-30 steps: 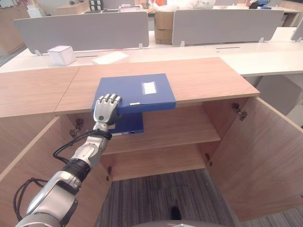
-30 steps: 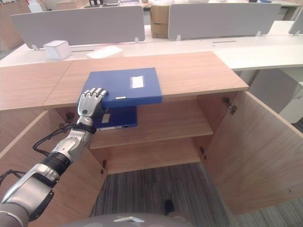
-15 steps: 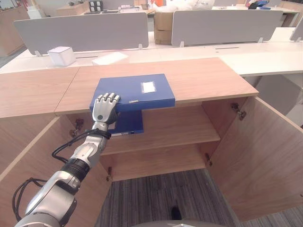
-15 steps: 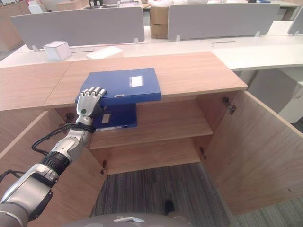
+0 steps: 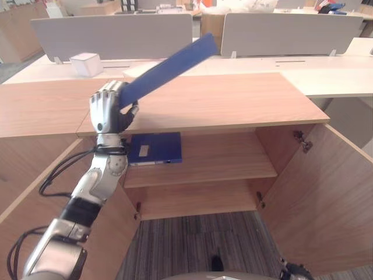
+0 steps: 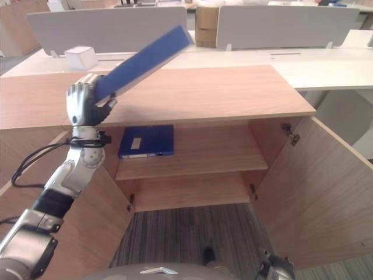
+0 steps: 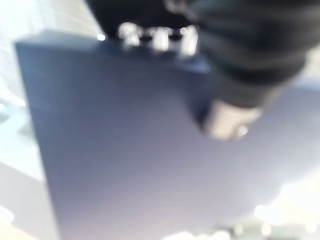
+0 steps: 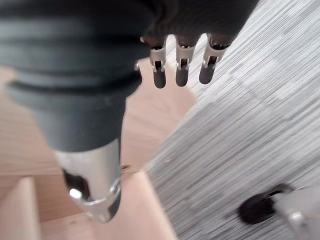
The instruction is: Put the empty folder in the office cabinet
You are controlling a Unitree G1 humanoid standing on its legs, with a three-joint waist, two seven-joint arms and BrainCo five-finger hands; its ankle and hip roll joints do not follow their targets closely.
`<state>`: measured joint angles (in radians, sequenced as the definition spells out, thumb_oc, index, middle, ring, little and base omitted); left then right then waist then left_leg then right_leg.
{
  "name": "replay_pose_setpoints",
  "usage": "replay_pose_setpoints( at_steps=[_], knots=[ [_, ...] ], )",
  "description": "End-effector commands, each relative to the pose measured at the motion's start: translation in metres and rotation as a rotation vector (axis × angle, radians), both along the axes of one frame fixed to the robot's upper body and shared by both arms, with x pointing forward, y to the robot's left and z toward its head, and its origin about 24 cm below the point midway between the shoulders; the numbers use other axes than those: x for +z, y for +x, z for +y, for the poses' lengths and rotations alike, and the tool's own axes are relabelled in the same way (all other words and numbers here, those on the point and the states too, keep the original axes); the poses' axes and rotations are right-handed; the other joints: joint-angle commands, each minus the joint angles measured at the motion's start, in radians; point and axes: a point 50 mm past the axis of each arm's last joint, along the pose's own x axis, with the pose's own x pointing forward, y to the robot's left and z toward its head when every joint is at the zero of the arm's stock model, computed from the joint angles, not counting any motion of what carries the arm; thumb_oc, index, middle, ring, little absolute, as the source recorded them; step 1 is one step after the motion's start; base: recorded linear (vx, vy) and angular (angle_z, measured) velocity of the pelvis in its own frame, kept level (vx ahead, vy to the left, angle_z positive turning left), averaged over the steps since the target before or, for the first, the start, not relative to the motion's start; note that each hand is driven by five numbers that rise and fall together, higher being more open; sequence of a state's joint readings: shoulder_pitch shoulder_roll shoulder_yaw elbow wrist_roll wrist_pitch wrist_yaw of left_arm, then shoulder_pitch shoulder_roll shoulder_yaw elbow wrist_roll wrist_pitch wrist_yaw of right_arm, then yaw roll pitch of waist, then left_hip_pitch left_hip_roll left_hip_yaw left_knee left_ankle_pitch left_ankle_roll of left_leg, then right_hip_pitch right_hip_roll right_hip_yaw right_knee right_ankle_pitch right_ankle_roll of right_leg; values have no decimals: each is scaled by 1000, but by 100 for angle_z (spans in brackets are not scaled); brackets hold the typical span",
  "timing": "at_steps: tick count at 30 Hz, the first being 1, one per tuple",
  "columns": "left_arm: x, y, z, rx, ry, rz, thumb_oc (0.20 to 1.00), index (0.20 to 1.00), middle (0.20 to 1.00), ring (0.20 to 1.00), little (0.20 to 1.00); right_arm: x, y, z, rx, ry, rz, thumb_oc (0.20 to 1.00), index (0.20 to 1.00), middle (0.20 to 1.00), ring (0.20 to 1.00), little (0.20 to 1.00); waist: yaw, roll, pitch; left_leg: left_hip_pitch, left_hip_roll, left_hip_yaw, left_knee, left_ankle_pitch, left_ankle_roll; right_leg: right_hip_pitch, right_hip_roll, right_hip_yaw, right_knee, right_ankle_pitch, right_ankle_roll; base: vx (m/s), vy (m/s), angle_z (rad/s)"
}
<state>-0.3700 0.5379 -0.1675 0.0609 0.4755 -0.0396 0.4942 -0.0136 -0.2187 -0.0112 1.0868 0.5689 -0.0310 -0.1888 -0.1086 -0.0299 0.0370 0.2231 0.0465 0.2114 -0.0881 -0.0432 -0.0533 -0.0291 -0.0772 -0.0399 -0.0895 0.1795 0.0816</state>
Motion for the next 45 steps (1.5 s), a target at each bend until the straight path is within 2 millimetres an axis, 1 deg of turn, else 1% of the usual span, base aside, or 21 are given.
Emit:
replay_pose_setpoints(
  at_steps=[1, 3, 4, 5, 6, 9, 11, 12, 14, 15, 16, 17, 20, 25, 31, 32, 34, 35, 39, 40, 45],
  knots=[
    [40, -3, 4, -46, -102, -211, 200, 200, 200, 200, 200, 32, 48, -26, -40, -112, -214, 1000, 1000, 1000, 1000, 1000, -6, -4, -36, -58, 6, -27, 1, -45, -9, 137, -35, -11, 2, -163, 71, 0, 0, 0],
    [42, -9, 6, -57, -114, -227, 200, 200, 200, 200, 200, 60, 80, -34, -35, -149, -390, 1000, 1000, 1000, 1000, 1000, 1, -5, -39, -53, 6, -32, 1, -47, -7, 143, -36, -13, 2, -164, 70, 1, 14, 2],
    [40, -16, 7, -77, -147, -232, 200, 200, 200, 200, 200, 95, 106, -43, -26, -214, -563, 1000, 1000, 1000, 1000, 1000, 9, -9, -39, -55, 3, -33, 1, -37, -3, 141, -38, -14, 2, -156, 66, 6, 27, 4],
    [38, -18, 8, -87, -161, -222, 200, 200, 200, 200, 200, 110, 115, -47, -26, -242, -635, 1000, 1000, 1000, 1000, 1000, 11, -7, -43, -48, 3, -37, 1, -48, -2, 148, -38, -15, 2, -165, 68, 5, 23, 5],
    [38, -18, 8, -88, -163, -221, 200, 200, 200, 200, 200, 110, 115, -47, -26, -244, -634, 1000, 1000, 1000, 1000, 1000, 11, -6, -42, -47, 3, -37, 1, -49, -2, 149, -38, -15, 2, -165, 68, 30, 21, 3],
    [27, -28, 5, -170, -285, -170, 200, 200, 200, 200, 200, 157, 136, -55, -24, -321, -834, 1000, 1000, 1000, 1000, 1000, 22, -8, -46, -47, -1, -45, 1, -48, 3, 153, -41, -20, 2, -165, 67, -11, 11, 5],
    [10, -37, -2, -353, -543, -61, 200, 200, 200, 200, 200, 199, 150, -57, -3, -389, -991, 1000, 1000, 1000, 1000, 1000, 33, -11, -42, -51, -3, -52, 1, -35, 9, 151, -45, -25, 2, -155, 64, 0, 0, 0],
    [10, -37, -2, -355, -546, -58, 200, 200, 200, 200, 200, 199, 150, -57, -2, -390, -988, 1000, 1000, 1000, 1000, 1000, 32, -9, -43, -45, -2, -54, 1, -47, 8, 157, -44, -26, 3, -165, 66, 0, 0, 0],
    [-9, -45, -15, -583, -814, 90, 200, 200, 200, 200, 200, 226, 161, -52, 29, -403, -1097, 1000, 1000, 1000, 1000, 1000, 41, -8, -38, -47, -5, -61, 1, -43, 14, 157, -48, -26, 4, -161, 65, 13, 12, 2],
    [-9, -45, -15, -586, -817, 92, 200, 200, 200, 200, 200, 226, 160, -52, 30, -403, -1095, 1000, 1000, 1000, 1000, 1000, 41, -8, -38, -45, -5, -61, 1, -45, 14, 159, -48, -26, 5, -162, 65, 0, 0, 0],
    [-23, -52, -28, -725, -986, 203, 200, 200, 200, 200, 200, 236, 167, -42, 68, -374, -1149, 1000, 1000, 1000, 1000, 1000, 45, -8, -32, -46, -8, -65, 1, -43, 17, 159, -49, -27, 5, -160, 64, 0, 0, 0],
    [-28, -57, -33, -771, -1037, 242, 200, 200, 200, 200, 200, 238, 168, -36, 79, -351, -1169, 1000, 1000, 1000, 1000, 1000, 48, -8, -28, -45, -8, -67, 1, -44, 19, 161, -50, -26, 5, -161, 65, 0, 0, 0],
    [-37, -65, -45, -858, -1101, 333, 200, 200, 200, 200, 200, 237, 170, -23, 109, -298, -1192, 1000, 1000, 1000, 1000, 1000, 50, -8, -24, -44, -10, -69, 1, -44, 22, 163, -52, -27, 4, -161, 64, 0, 0, 0],
    [-38, -69, -59, -949, -1100, 408, 200, 200, 200, 200, 200, 228, 177, -2, 152, -196, -1187, 1000, 1000, 1000, 1000, 1000, 62, -16, -20, -44, -13, -73, 1, -44, 23, 168, -54, -31, 3, -164, 64, 1, -6, 2],
    [-30, -65, -67, -1004, -1065, 412, 200, 200, 200, 200, 200, 239, 191, 25, 221, -29, -1269, 1000, 1000, 1000, 1000, 1000, 74, -22, -20, -42, -13, -75, 1, -45, 21, 172, -56, -37, 2, -166, 62, 4, -6, 2],
    [-29, -65, -70, -1021, -1053, 418, 200, 200, 200, 200, 200, 245, 195, 39, 240, 63, -1312, 1000, 1000, 1000, 1000, 1000, 79, -22, -22, -41, -12, -76, 1, -45, 20, 173, -56, -37, 2, -167, 61, 0, 0, 0],
    [-28, -66, -70, -1027, -1046, 420, 200, 200, 200, 200, 200, 249, 196, 44, 250, 101, -1333, 1000, 1000, 1000, 1000, 1000, 81, -23, -22, -40, -12, -75, 1, -45, 19, 173, -57, -39, 2, -167, 61, 0, 0, 0],
    [-27, -66, -72, -1037, -1036, 425, 200, 200, 200, 200, 200, 259, 199, 62, 285, 203, -1390, 1000, 1000, 1000, 1000, 1000, 86, -25, -22, -41, -11, -75, 1, -43, 17, 173, -56, -40, 2, -168, 59, 0, 0, 0],
    [-24, -68, -71, -1050, -1025, 422, 200, 200, 200, 200, 200, 277, 198, 84, 377, 282, -1466, 1000, 1000, 1000, 1000, 1000, 92, -27, -22, -42, -10, -76, 1, -41, 16, 173, -56, -40, 2, -167, 57, 0, 0, 0],
    [-24, -70, -69, -1047, -1025, 414, 200, 200, 200, 200, 200, 291, 195, 93, 433, 289, -1527, 1000, 1000, 1000, 1000, 1000, 97, -29, -23, -43, -10, -76, 1, -40, 15, 172, -56, -42, 2, -168, 56, 0, 0, 0],
    [-22, -72, -68, -1039, -1016, 385, 200, 200, 200, 200, 200, 312, 202, 86, 350, 261, -1613, 1000, 1000, 1000, 1000, 1000, 107, -31, -30, -46, -9, -82, 1, -41, 16, 173, -56, -47, 2, -171, 55, 1, 0, 1]
  ],
)
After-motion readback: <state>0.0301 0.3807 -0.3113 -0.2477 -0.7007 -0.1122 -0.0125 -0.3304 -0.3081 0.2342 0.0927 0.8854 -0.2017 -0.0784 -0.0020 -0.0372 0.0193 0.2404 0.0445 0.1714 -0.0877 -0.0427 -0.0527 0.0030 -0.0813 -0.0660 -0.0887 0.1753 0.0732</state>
